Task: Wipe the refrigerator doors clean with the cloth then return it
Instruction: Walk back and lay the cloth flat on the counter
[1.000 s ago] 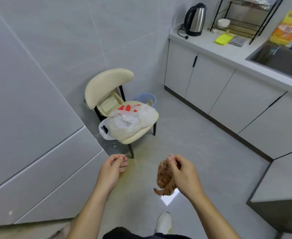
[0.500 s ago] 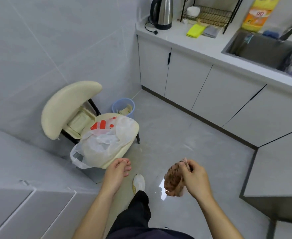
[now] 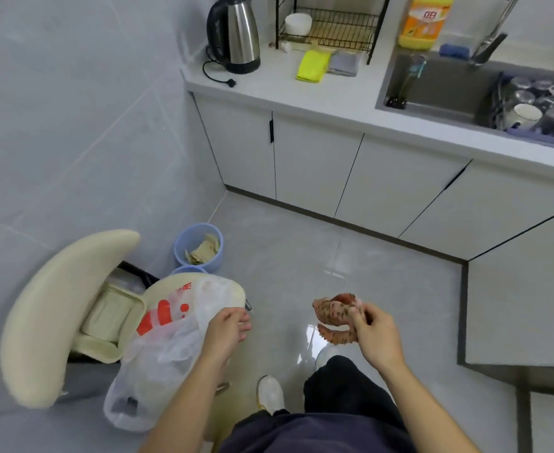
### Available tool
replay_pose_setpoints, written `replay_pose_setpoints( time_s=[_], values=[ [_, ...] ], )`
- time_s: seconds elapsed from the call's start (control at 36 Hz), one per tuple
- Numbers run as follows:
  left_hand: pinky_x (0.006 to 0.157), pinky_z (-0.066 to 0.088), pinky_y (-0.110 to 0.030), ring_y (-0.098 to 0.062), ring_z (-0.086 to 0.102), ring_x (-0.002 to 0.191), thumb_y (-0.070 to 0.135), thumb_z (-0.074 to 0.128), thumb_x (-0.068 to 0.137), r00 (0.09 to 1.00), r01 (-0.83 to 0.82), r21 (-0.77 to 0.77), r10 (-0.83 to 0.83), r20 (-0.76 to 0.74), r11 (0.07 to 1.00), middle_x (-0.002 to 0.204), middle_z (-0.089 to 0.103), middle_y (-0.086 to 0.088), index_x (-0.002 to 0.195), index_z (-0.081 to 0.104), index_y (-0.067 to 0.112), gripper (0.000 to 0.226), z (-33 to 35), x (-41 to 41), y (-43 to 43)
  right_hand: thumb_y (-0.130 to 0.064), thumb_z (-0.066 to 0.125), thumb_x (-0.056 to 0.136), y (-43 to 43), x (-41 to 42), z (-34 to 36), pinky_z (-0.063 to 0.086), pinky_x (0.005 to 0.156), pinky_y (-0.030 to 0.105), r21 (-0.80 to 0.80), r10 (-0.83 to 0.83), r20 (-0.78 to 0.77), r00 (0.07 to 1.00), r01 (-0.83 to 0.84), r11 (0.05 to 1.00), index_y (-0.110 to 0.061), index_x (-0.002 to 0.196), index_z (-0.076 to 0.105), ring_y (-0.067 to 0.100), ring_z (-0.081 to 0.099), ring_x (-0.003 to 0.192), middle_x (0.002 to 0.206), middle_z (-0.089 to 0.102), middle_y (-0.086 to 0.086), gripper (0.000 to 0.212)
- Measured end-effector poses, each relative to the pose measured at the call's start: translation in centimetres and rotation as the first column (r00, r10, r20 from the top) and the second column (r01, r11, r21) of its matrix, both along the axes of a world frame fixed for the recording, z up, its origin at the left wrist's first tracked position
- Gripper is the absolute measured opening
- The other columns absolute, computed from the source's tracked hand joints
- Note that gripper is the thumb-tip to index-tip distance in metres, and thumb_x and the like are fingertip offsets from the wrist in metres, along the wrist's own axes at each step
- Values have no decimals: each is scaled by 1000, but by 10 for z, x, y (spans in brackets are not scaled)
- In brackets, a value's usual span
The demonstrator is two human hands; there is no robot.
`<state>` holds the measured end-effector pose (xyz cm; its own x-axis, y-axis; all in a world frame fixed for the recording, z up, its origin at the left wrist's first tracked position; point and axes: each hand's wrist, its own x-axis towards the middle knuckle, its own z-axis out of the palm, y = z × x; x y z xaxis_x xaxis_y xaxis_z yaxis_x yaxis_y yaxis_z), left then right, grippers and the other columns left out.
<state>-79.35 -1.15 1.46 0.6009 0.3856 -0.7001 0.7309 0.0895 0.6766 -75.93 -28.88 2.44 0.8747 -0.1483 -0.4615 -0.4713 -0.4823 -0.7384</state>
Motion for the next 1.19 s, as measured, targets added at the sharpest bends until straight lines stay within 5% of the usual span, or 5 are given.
replay_pose_setpoints(
  time_s=[0.19, 0.39, 0.58, 0.97, 1.19],
  values=[
    [86, 58, -37, -26, 72, 100, 15, 55, 106, 996, -5, -26, 3, -88, 1000, 106, 74, -10, 101, 69, 13, 16, -21, 83, 2, -30, 52, 109, 2, 87, -20, 38, 50, 17, 1, 4, -6, 1000, -4, 1000, -16, 69, 54, 7, 49, 52, 50, 54, -12, 42],
    [75, 52, -35, -24, 66, 84, 7, 50, 107, 988, -80, -52, 72, -137, 995, 95, 68, -14, 93, 66, 6, 21, -23, 191, -9, -27, 53, 109, -12, 204, -16, 41, 63, 33, 16, 83, -25, 996, -82, 996, -10, 75, 56, 20, 51, 66, 66, 57, 3, 38],
    [71, 50, -32, -24, 64, 80, 6, 46, 108, 983, -155, -119, 141, -118, 981, 90, 65, -13, 89, 61, 7, 25, -19, 307, -24, -30, 53, 108, -20, 311, 2, 35, 53, 21, -12, 213, 2, 977, -213, 977, -1, 77, 56, 14, 44, 57, 62, 52, 4, 43],
    [83, 57, -32, -23, 73, 98, 11, 54, 106, 976, 217, -33, -215, 44, 976, 111, 74, -13, 104, 70, 11, 17, -3, 520, -18, -33, 54, 108, 18, 493, 28, 38, 45, 8, 62, 118, 57, 991, -121, 991, -16, 72, 55, -1, 56, 51, 54, 60, -20, 39],
    [103, 47, -19, -8, 58, 129, 8, 69, 99, 626, 761, 44, -751, 210, 647, 139, 63, 4, 145, 58, 25, 51, 17, 648, -2, -35, 56, 104, 78, 599, 47, 37, 56, 18, 9, 224, 59, 973, -225, 974, -30, 63, 48, 3, 48, 57, 57, 53, -17, 42]
  ],
)
